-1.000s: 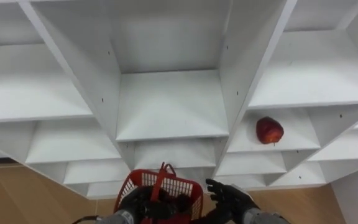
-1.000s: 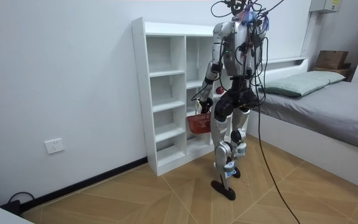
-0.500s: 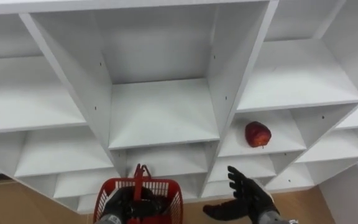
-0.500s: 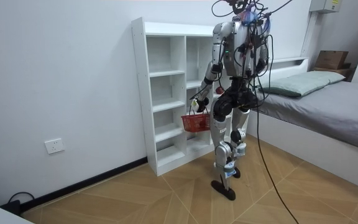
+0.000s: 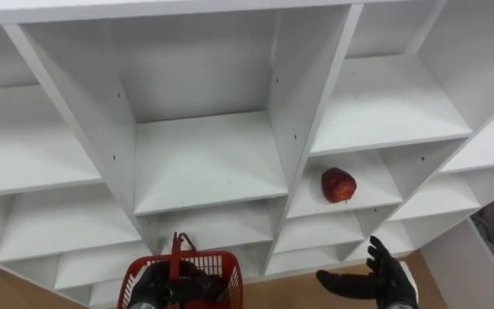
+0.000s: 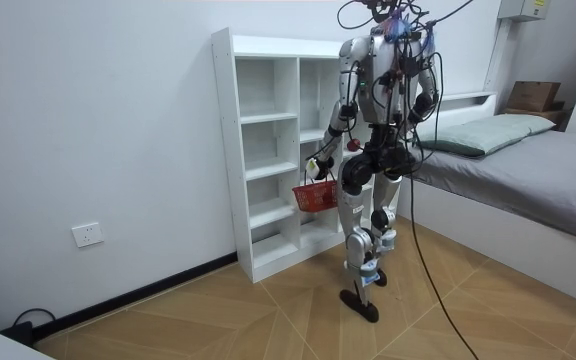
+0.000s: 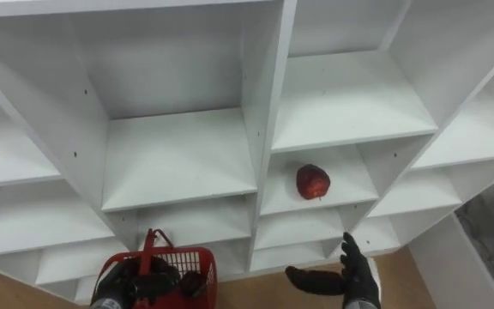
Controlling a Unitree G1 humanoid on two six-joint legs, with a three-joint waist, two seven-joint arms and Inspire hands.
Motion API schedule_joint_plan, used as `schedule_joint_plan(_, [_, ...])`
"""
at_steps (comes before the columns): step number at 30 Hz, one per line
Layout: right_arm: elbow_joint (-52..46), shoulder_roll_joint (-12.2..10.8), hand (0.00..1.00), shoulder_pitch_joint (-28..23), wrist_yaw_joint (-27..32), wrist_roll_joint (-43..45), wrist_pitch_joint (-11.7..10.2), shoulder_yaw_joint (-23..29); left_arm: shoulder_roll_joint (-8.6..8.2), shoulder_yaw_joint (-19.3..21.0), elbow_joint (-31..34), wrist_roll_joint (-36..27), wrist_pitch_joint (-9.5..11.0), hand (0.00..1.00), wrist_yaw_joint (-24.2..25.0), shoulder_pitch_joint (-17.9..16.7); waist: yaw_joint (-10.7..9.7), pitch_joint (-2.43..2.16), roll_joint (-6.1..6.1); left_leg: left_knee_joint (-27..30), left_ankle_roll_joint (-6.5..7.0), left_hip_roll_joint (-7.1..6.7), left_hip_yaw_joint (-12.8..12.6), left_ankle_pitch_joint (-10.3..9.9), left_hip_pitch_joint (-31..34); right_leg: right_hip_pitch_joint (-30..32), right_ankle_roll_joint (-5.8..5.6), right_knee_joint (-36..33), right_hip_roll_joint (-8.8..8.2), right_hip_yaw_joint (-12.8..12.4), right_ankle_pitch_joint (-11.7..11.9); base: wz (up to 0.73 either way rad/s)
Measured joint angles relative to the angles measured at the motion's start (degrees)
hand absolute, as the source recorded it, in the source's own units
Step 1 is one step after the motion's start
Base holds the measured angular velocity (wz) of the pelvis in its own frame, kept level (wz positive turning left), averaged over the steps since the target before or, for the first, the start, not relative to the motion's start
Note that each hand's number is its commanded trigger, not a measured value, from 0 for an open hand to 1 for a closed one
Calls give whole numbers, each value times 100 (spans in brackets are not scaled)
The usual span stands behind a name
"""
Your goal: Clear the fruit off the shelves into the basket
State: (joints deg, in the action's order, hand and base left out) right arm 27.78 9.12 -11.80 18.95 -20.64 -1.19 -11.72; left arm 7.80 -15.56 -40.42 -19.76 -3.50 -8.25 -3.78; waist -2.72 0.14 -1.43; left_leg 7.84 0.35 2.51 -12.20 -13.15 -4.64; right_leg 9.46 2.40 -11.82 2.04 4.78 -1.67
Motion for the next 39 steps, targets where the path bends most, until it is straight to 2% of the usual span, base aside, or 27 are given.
schedule_joint_plan(5, [-273, 5, 0, -51, 524, -25, 2, 15, 52, -16, 1, -9, -44, 100, 54, -5, -42, -15, -35, 1, 2, 2, -5, -3, -24, -13, 0, 1, 1, 11, 0, -1])
schedule_joint_plan(9, [-495, 7, 0, -38, 980, 152, -2, 12, 68, -36, 3, 0, -44, 100, 41, -78, -47, -5, -18, -8, 8, 5, -3, -27, -106, -98, -12, 17, 8, 8, -12, 0])
schedule_joint_plan(17, [-674, 14, 0, 51, 1386, 936, -108, 16, 69, -24, -3, -3, -29, 100, 54, -102, -43, 37, 51, -8, 19, 3, 8, -37, -103, -103, -28, 7, 3, 9, -38, 0])
schedule_joint_plan(21, [-681, 14, 0, 52, 1534, 1066, -199, 10, 60, -8, -4, -3, -24, 100, 105, -100, -34, 33, 56, -9, 19, 4, 8, -37, -102, -103, -31, 8, 1, 14, -47, 0])
schedule_joint_plan(27, [-957, 32, 0, 57, 1589, 1385, -209, -77, 62, -11, -3, -2, -21, 100, 161, -88, 9, 31, 56, -9, 20, 5, 43, -37, -89, -75, -24, -14, -1, 17, -53, 0])
schedule_joint_plan(32, [-1072, 34, 0, 71, 1466, 1683, -317, -150, 61, -10, -3, -2, -11, 100, 160, -82, 23, 30, 56, -7, 20, -2, 69, -37, -83, -39, -23, -81, -7, 9, -81, 0])
schedule_joint_plan(39, [-1079, 35, 0, 82, 1263, 1685, -317, -280, 49, -11, -4, 22, -10, 100, 157, -82, 22, 14, 83, -1, 20, -3, 85, -37, -75, -25, -22, -92, -7, 8, -83, 0])
